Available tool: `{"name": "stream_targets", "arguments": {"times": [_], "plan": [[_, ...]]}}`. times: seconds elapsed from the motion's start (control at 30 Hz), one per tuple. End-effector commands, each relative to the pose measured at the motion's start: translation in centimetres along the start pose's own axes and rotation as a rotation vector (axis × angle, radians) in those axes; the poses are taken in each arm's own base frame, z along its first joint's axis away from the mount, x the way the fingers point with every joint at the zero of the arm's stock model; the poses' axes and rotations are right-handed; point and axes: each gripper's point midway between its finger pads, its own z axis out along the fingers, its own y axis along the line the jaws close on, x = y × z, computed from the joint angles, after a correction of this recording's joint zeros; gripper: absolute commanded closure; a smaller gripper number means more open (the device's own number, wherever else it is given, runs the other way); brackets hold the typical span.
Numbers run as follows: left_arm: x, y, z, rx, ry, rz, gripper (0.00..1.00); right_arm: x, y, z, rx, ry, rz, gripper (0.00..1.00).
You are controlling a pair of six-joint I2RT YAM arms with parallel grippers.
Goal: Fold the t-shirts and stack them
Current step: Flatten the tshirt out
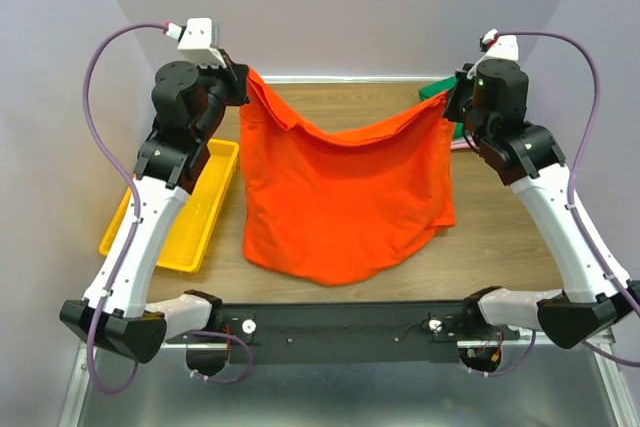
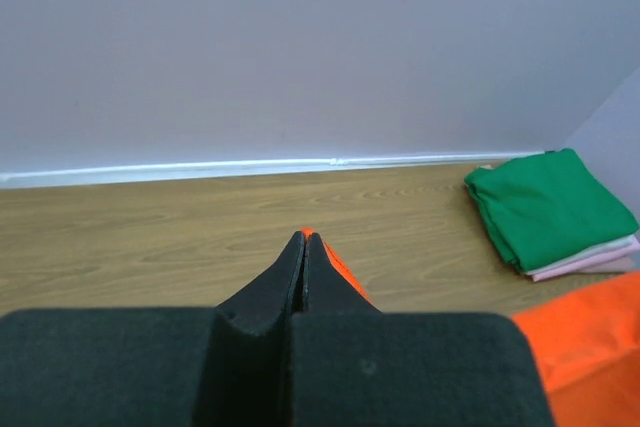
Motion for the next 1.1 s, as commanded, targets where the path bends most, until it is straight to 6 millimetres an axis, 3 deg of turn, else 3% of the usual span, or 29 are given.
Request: {"name": "stream_targets", "arguments": {"times": [0.0, 0.13, 0.3, 0.53, 0.63, 0.9, 1.07], "plan": [[-6.5, -1.0, -2.0, 0.023, -0.168, -0.014, 1.00, -4.1, -1.0, -1.6, 0.048, -0.134, 0.034, 1.00], [-8.3, -1.6, -3.7, 0.047, -0.220, -0.016, 1.00, -5.3, -1.2, -3.6, 0.018, -0.176, 0.060, 1.00], [-9.8, -1.6, -7.0, 0.051, -0.281, -0.015, 1.00, -7.8, -1.9, -8.1, -0.030, -0.274, 0.101, 1.00], [-13.7, -2.3, -15.1, 0.097, -0.437, -0.003, 1.00, -11.0, -2.6, -14.2, -0.118, -0.401, 0.158, 0.99], [-14.1, -2.7, -17.8, 0.131, -0.470, 0.012, 1.00, -11.9, -3.1, -16.7, -0.143, -0.447, 0.178, 1.00], [-12.6, -3.1, -21.1, 0.171, -0.424, 0.023, 1.00, -12.4, -3.7, -20.7, -0.207, -0.498, 0.220, 1.00], [-13.6, -3.3, -22.3, 0.179, -0.446, 0.011, 1.00, -12.6, -4.1, -21.8, -0.212, -0.518, 0.233, 1.00]]}}
